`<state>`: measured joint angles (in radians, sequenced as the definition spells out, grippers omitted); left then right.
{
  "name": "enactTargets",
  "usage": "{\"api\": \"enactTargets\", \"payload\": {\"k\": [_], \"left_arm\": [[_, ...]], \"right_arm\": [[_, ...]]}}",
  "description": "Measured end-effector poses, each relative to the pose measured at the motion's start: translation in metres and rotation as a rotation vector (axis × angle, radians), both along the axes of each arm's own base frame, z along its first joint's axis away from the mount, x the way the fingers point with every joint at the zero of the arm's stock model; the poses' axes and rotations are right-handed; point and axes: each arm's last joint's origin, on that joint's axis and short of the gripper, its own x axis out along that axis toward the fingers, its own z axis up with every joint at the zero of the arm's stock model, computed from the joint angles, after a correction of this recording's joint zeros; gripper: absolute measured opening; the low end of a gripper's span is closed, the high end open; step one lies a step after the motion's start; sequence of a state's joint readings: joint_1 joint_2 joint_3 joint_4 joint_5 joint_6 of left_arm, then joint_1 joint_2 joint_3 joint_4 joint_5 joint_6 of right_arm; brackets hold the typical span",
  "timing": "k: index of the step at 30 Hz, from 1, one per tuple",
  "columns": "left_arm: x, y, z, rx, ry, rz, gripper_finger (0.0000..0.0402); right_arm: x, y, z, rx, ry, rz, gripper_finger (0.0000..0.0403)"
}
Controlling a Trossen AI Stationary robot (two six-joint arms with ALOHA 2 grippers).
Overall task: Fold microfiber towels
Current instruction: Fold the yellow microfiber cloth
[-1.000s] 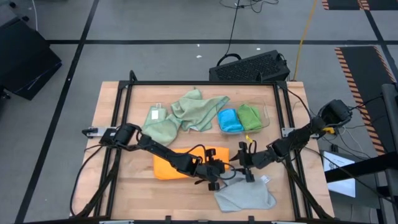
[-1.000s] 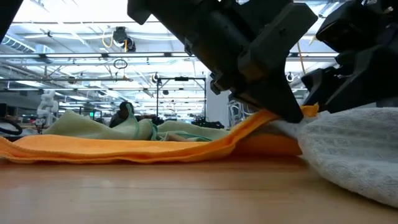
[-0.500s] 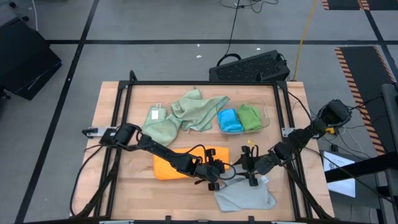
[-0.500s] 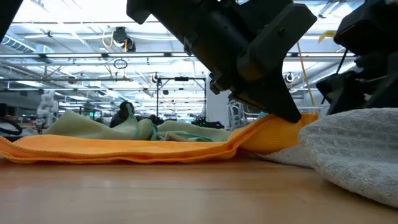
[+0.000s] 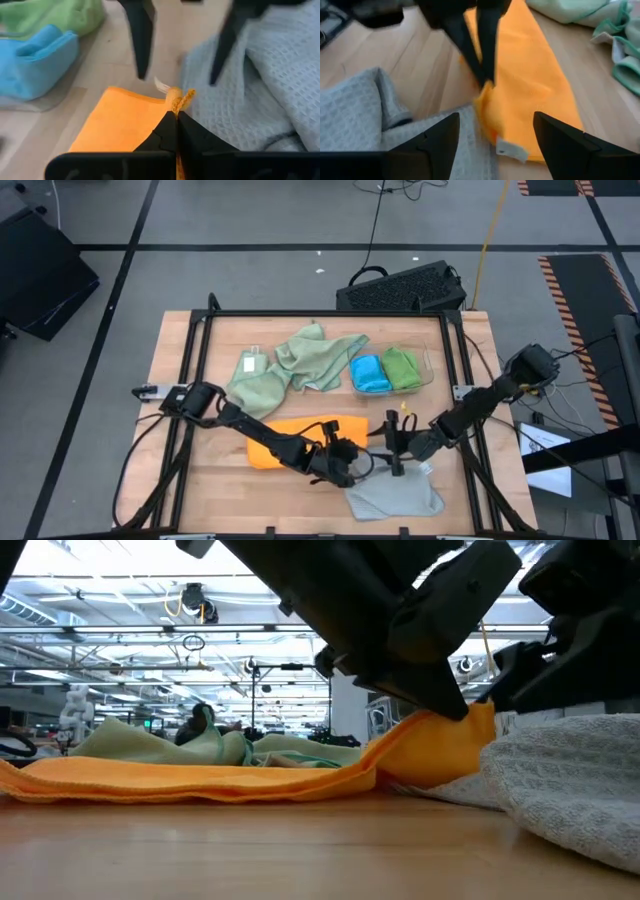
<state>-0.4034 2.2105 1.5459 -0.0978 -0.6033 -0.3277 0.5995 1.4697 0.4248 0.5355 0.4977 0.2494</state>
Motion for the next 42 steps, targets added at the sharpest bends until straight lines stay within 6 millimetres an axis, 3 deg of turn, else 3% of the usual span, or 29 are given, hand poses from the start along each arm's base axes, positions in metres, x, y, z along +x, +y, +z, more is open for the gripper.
{"api": "enactTargets", "payload": {"k": [5, 8, 11, 17, 19, 24, 31, 34, 38, 42], "left_arm": [[-0.003, -0.007, 0.000, 0.009, -0.024, 0.043, 0.0004], [-0.005, -0.009, 0.001, 0.014, -0.036, 0.060, 0.0005], [-0.006, -0.011, 0.001, 0.028, -0.038, 0.058, 0.0003], [-0.007, -0.013, 0.001, 0.039, -0.030, 0.052, 0.0015], [-0.007, -0.012, 0.000, 0.059, -0.022, 0.050, 0.0017], [-0.008, -0.014, 0.001, 0.158, 0.008, 0.001, 0.0059], [-0.012, -0.031, 0.007, 0.280, -0.037, -0.041, 0.0195], [-0.009, -0.030, 0.008, 0.253, -0.039, -0.088, 0.0237], [-0.003, -0.017, 0.001, 0.242, 0.012, -0.125, 0.0252], [0.000, -0.012, 0.002, 0.310, 0.029, -0.165, 0.0217]], "right_arm": [[0.008, 0.005, -0.012, -0.039, -0.043, 0.034, 0.0256], [0.014, 0.004, -0.020, -0.055, -0.060, 0.033, 0.0233], [0.019, -0.001, -0.028, -0.049, -0.055, -0.001, 0.0181], [0.030, -0.002, -0.029, -0.036, -0.068, 0.025, 0.0031], [0.033, 0.000, -0.026, -0.041, -0.075, 0.059, 0.0010], [0.036, 0.001, -0.023, -0.037, -0.086, 0.059, 0.0014], [0.036, 0.002, -0.024, -0.024, -0.071, 0.080, 0.0005], [0.036, 0.002, -0.025, -0.009, -0.065, 0.075, 0.0005], [0.036, 0.002, -0.025, 0.001, -0.060, 0.094, 0.0003], [0.036, 0.002, -0.025, 0.000, -0.058, 0.095, 0.0003]]}}
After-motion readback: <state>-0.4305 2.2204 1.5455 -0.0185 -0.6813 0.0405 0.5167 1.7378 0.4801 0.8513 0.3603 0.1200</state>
